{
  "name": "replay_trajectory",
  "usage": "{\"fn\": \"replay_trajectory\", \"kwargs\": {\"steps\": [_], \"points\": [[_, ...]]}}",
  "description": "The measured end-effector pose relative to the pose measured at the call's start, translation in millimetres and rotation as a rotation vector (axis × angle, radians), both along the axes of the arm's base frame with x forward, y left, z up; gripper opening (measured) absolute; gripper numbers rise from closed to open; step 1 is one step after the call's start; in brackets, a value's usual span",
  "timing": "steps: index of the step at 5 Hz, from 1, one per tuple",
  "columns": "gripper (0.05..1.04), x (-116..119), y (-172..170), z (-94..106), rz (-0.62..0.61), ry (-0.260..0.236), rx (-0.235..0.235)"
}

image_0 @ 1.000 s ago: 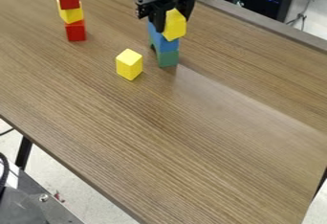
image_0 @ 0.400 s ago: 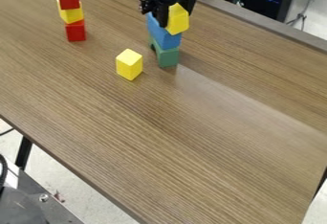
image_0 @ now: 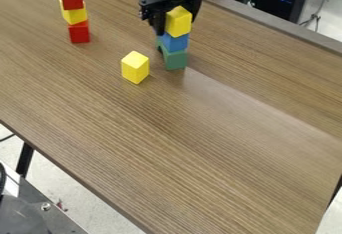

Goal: Put the yellow rectangular block on top of the blue other rectangular block

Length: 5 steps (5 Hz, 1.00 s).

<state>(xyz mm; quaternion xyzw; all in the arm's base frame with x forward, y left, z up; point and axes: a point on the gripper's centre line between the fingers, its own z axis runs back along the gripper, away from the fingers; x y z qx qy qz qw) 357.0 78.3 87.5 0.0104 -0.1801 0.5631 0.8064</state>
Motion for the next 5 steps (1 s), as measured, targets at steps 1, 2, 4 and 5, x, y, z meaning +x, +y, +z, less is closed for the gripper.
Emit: {"fn": "replay_trajectory", "kwargs": {"steps": [1,2,4,5], "points": [[1.010,-0.8,0.4,-0.2,0.000,0.005,-0.001],[1.003,-1.2,-0.1,-0.4,-0.009,0.010,0.002],[1.000,-0.2,2.3,31.3,-0.113,-0.020,0.070],[1.000,-4.1,1.7,76.0,-0.251,-0.108,0.140]]}}
